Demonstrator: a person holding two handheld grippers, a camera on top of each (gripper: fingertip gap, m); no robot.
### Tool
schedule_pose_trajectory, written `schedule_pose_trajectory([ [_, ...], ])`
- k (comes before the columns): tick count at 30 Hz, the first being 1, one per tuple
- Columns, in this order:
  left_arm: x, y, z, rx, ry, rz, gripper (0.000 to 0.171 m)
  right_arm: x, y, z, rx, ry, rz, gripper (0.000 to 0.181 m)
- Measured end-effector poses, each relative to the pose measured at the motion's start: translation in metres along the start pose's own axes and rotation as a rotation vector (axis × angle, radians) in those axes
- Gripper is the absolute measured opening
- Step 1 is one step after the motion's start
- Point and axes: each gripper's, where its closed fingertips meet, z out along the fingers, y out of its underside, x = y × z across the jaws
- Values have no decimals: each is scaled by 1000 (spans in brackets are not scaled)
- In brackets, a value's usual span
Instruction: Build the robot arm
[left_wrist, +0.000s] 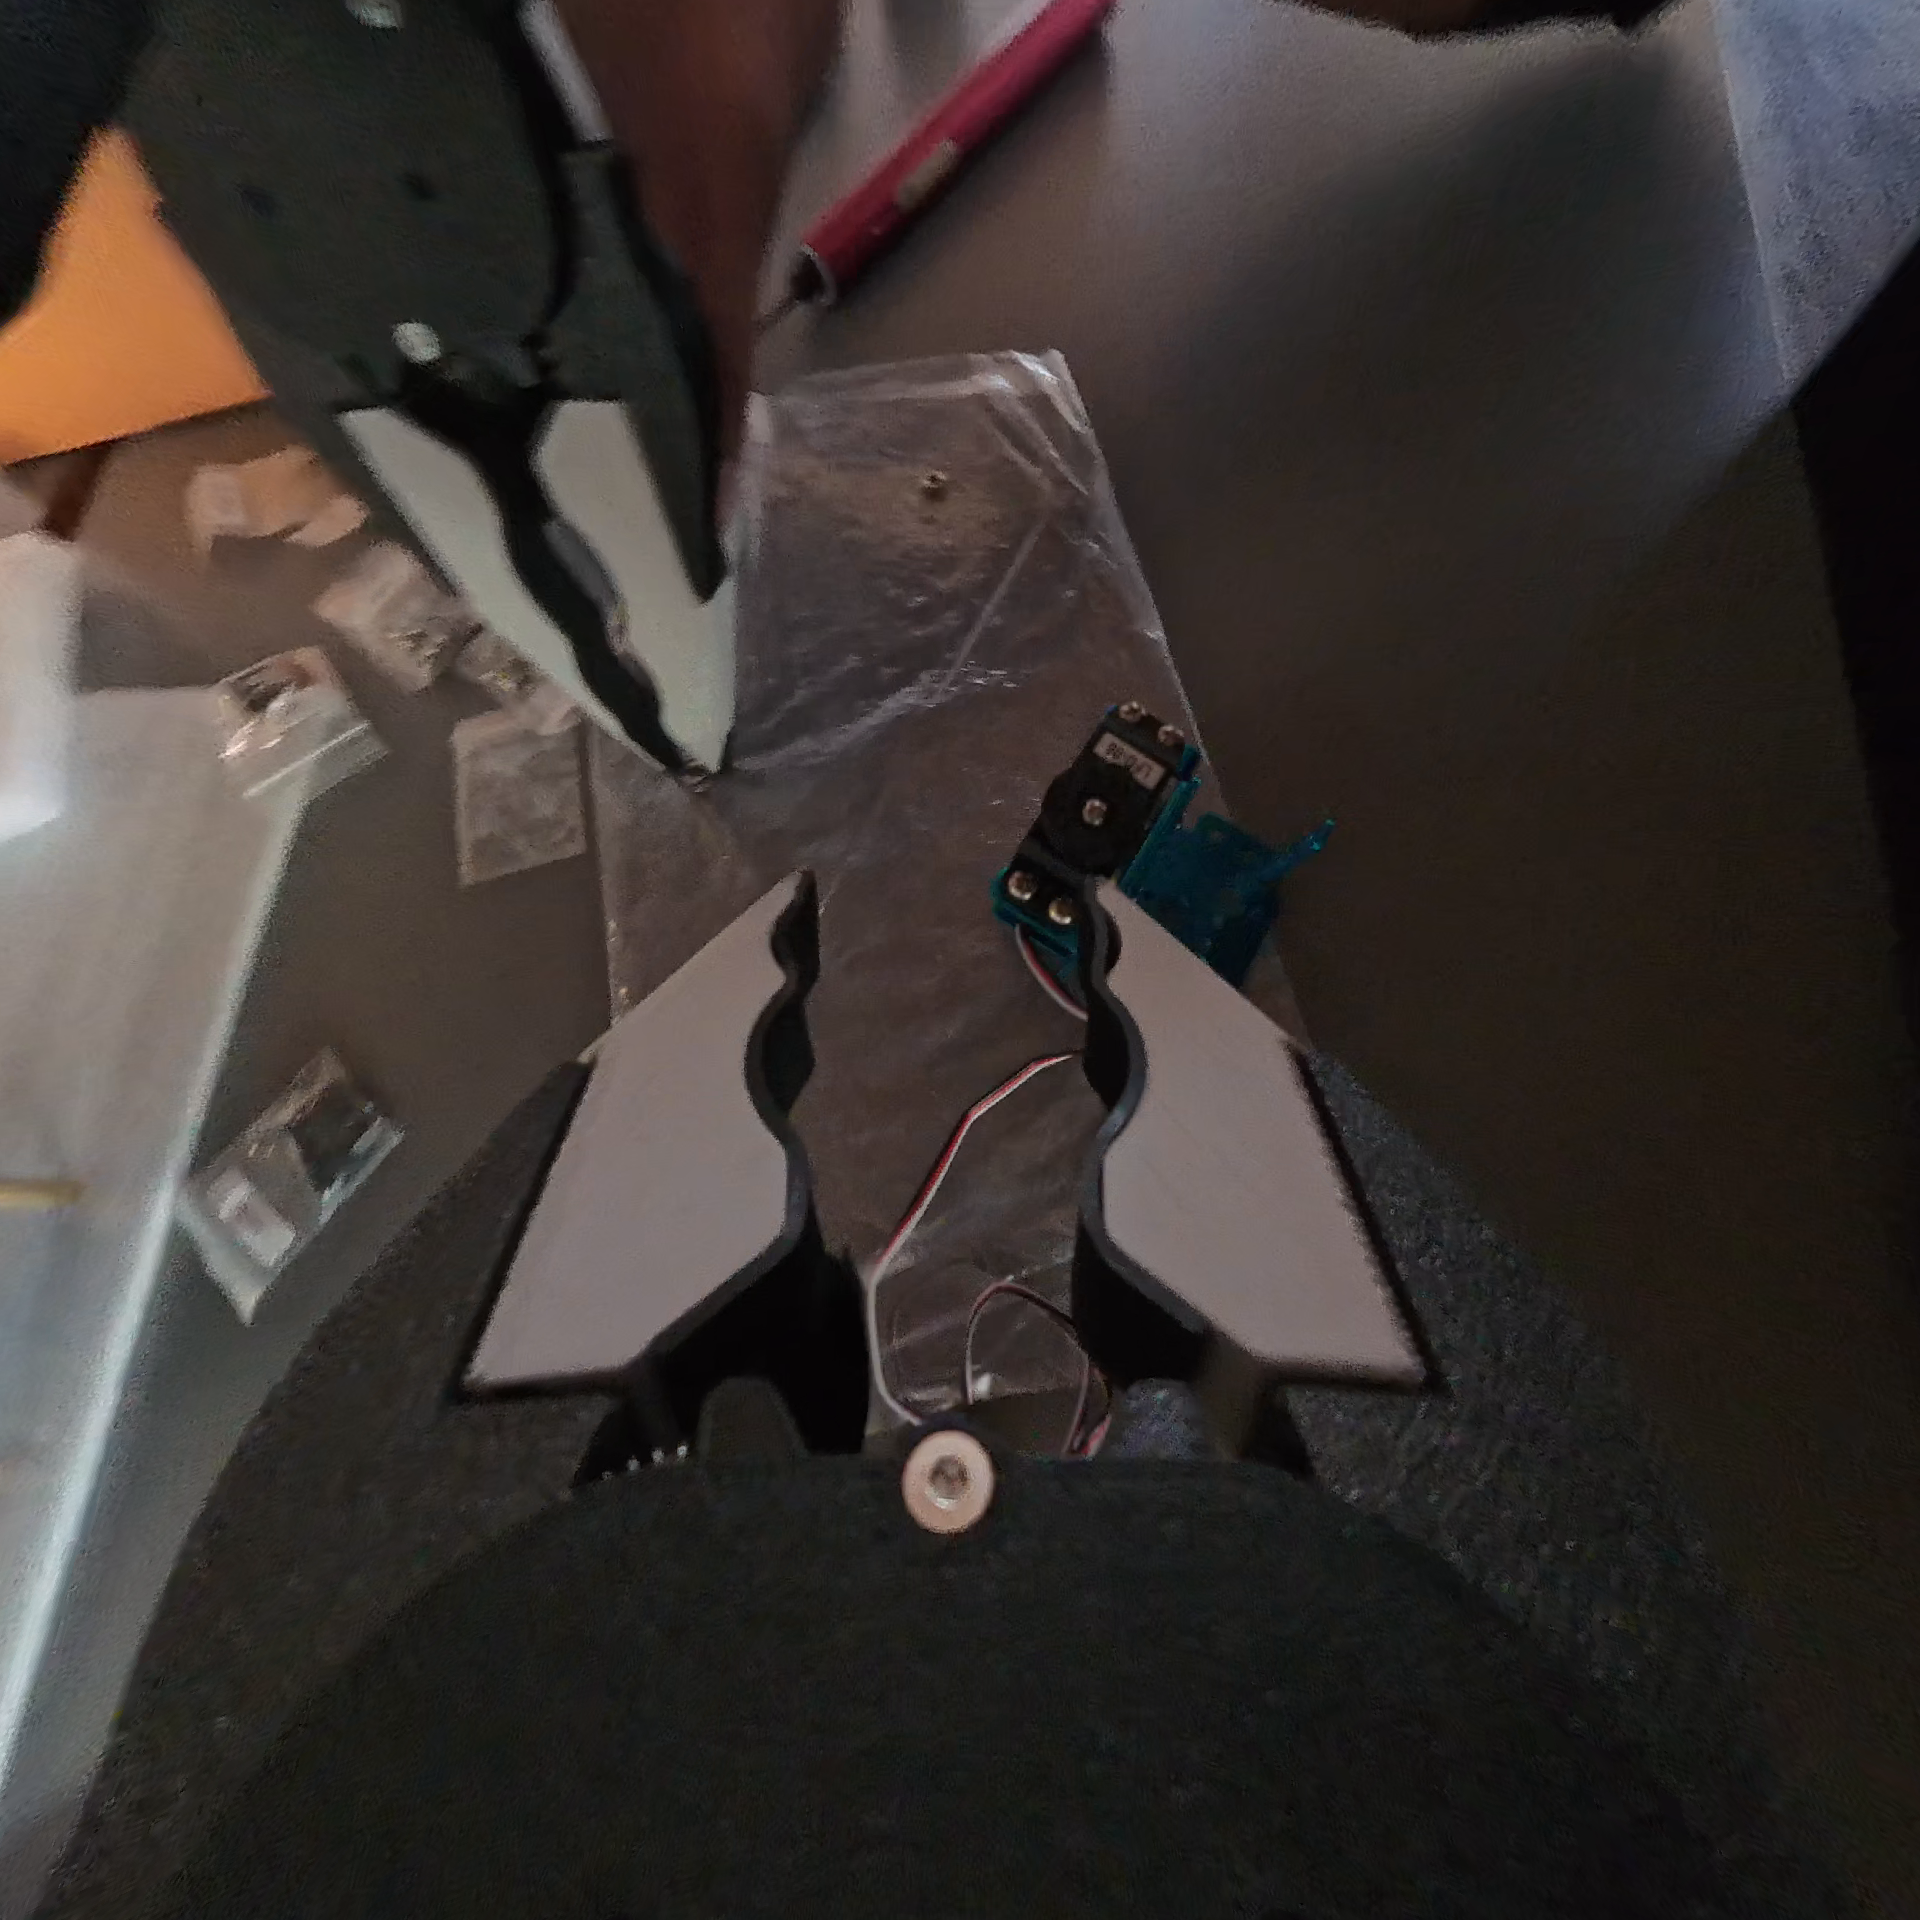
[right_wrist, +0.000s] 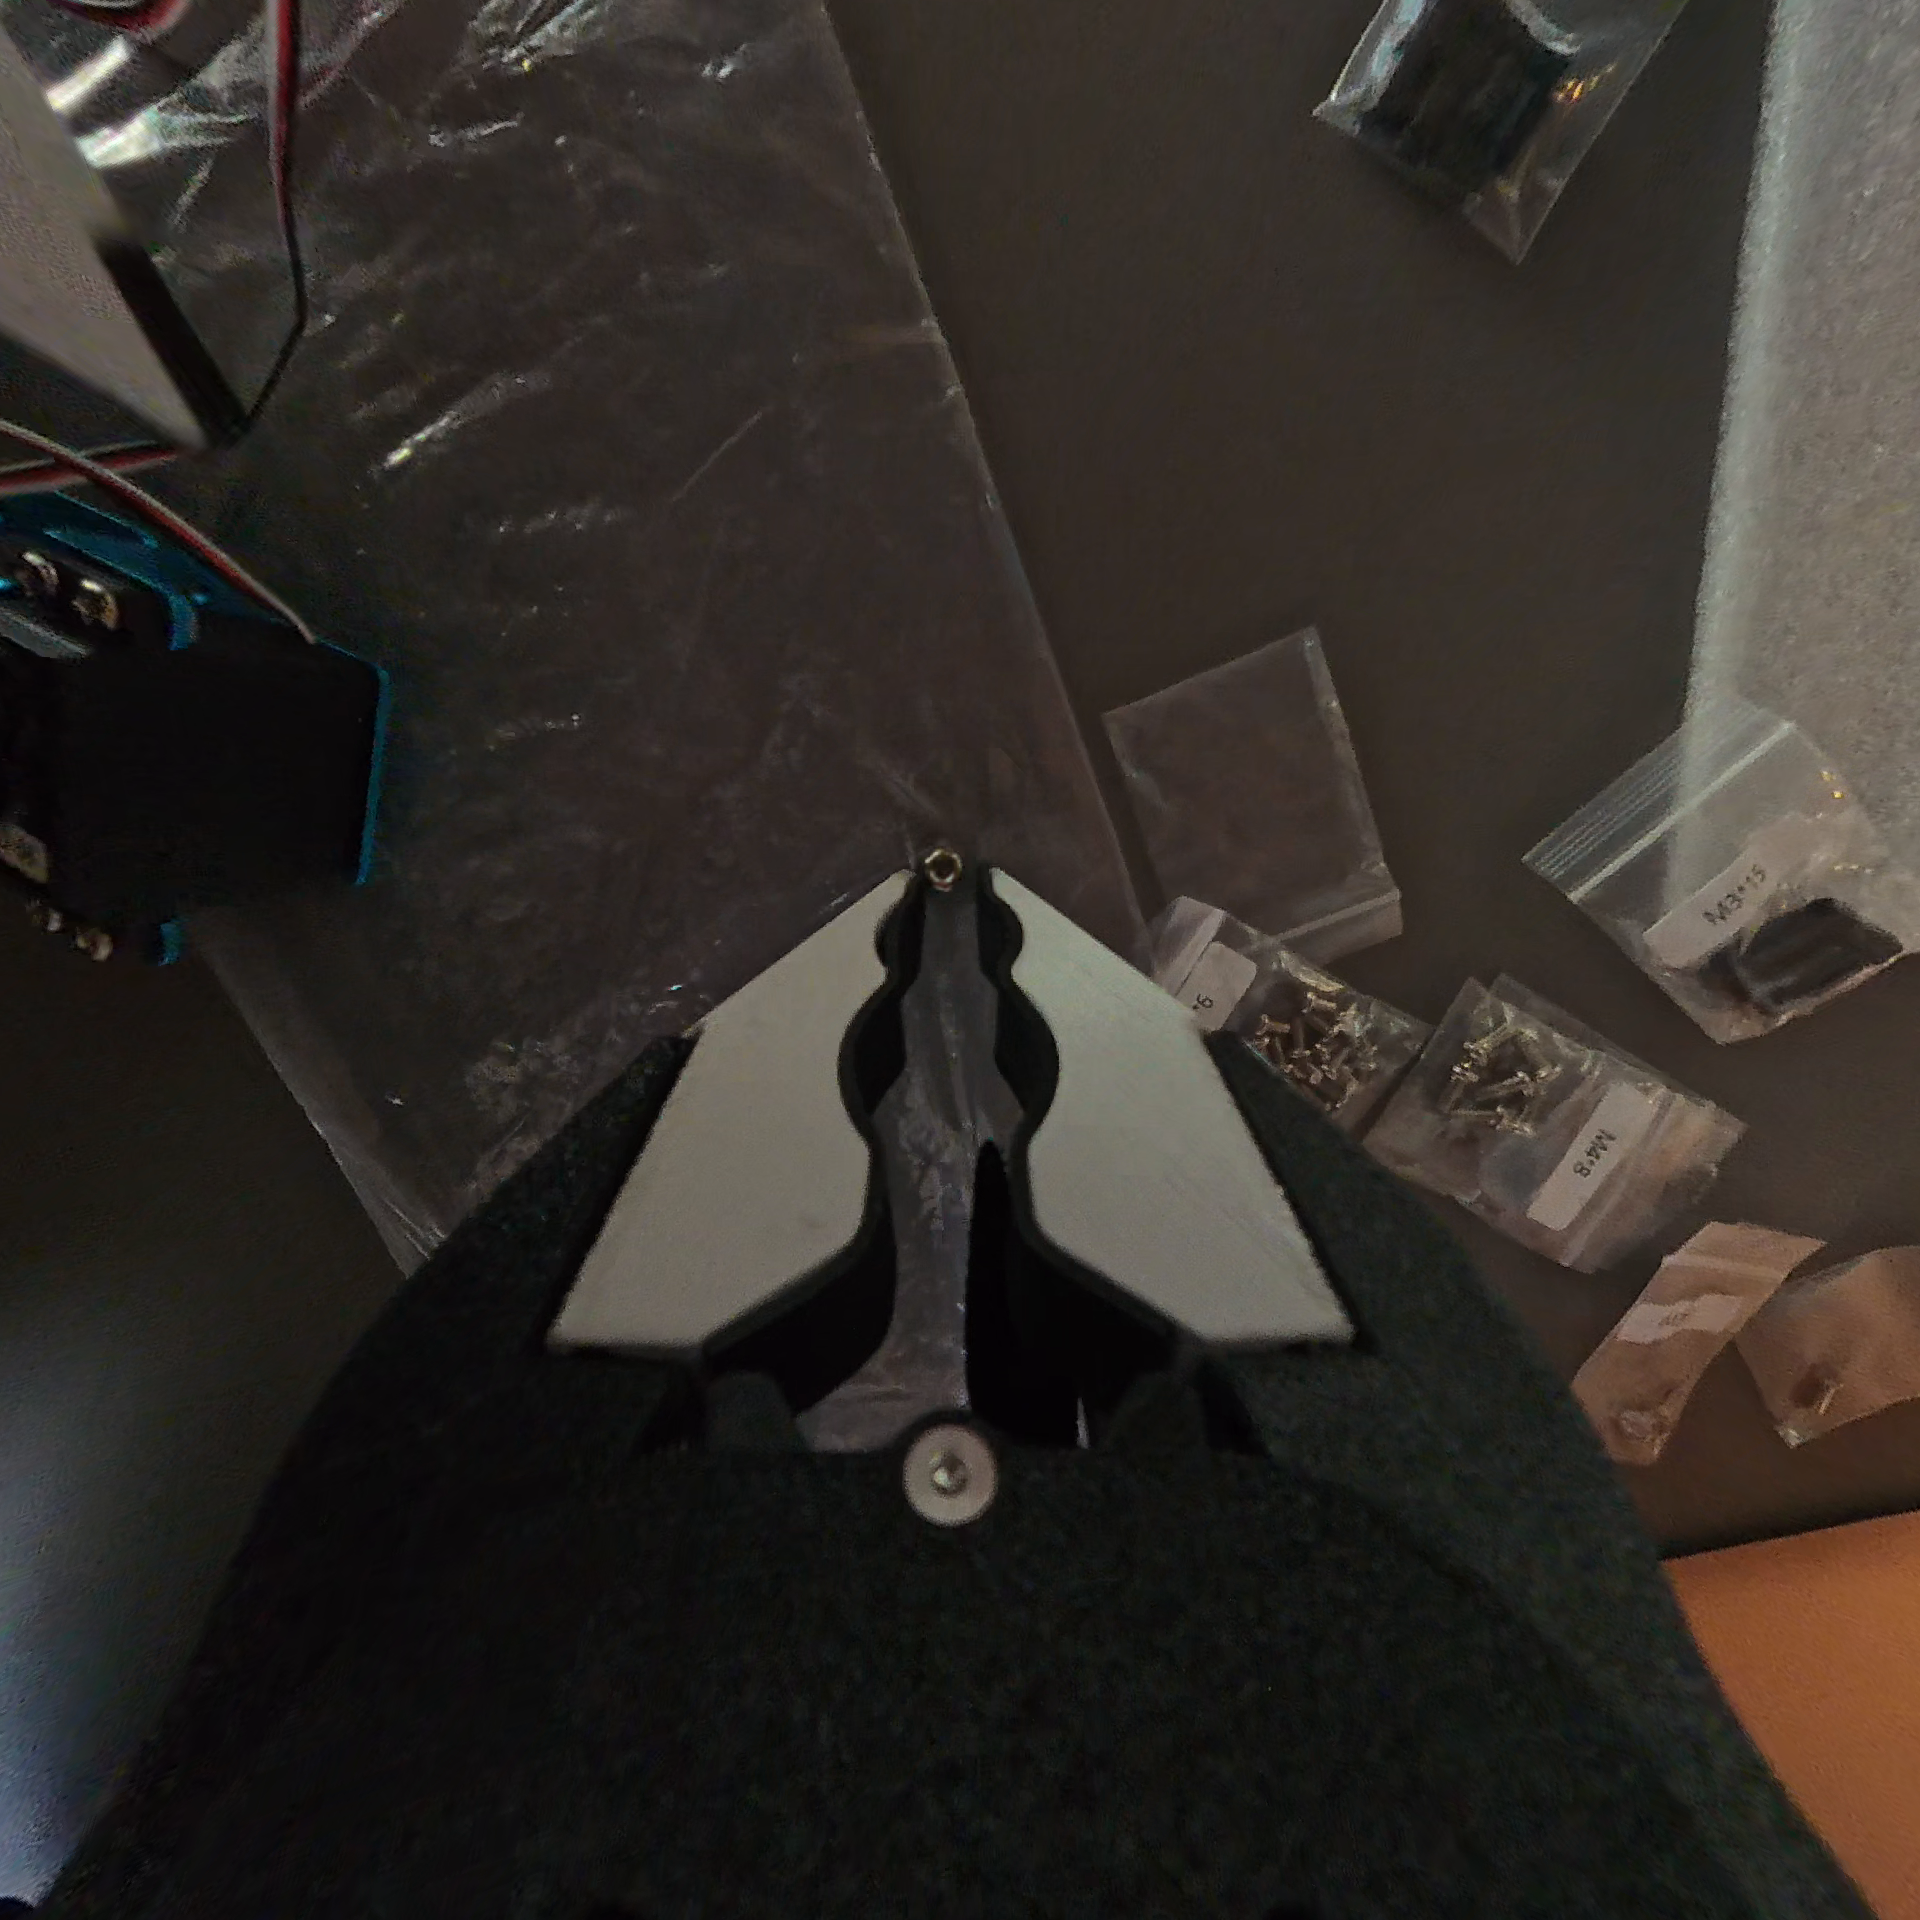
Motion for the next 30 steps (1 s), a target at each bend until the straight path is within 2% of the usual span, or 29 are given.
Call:
schedule_pose_trajectory([
  [1, 4, -2, 4, -21, 38, 31, 50, 0, 0, 0, -4, 2, -3, 6],
  [5, 24, -14, 16, -72, 142, 148, 55, 0, 0, -1, 29, 21, -3, 5],
  [11, 32, -11, 29, -173, 154, 233, 53, -9, 12, -24, 138, 45, 33, 2],
  [15, 34, -8, 42, -261, 119, 328, 49, -27, 18, -33, 225, 1, 62, 0],
  [22, 43, 1, 53, -394, 122, 402, 34, -38, 40, -22, 208, -14, 85, 0],
  [26, 47, 2, 55, -413, 113, 430, 29, -42, 30, -29, 279, -29, 87, 0],
  [30, 41, -2, 49, -323, 66, 409, 29, -61, 14, -40, 400, -189, 128, 1],
])
